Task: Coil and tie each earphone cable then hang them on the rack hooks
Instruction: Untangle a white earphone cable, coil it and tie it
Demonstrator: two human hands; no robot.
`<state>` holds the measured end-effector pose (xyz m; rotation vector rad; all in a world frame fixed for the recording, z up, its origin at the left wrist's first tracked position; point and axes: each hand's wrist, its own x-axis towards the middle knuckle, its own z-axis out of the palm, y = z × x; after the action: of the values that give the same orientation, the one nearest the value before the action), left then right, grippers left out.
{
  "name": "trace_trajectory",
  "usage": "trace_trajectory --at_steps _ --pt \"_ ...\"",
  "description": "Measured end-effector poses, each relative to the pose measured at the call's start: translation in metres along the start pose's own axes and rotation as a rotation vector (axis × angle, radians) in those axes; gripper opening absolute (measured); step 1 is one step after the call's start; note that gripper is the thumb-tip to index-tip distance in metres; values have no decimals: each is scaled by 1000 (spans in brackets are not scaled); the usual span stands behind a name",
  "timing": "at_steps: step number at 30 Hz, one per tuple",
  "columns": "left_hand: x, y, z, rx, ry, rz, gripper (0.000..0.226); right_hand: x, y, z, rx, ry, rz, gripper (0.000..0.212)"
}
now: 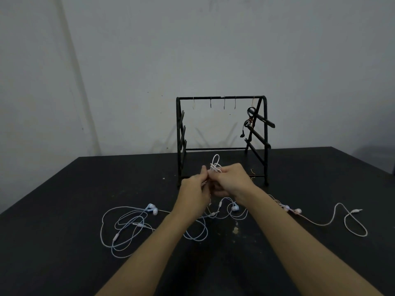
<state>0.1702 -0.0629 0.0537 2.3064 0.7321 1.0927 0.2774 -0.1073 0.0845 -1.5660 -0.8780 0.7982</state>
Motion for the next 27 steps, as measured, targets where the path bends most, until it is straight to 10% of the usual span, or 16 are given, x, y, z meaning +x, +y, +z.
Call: trace_trajectory --at_steps 17,23,27 --pt "5 -5 -3 -68 -49 -139 24 7 -14 1 49 32 82 8" --pt "5 3 -12 -580 -167 -384 32 13 -14 1 29 1 83 11" --pt "10 1 -28 -279 -302 -357 34 14 -12 0 -48 -7 -15 20"
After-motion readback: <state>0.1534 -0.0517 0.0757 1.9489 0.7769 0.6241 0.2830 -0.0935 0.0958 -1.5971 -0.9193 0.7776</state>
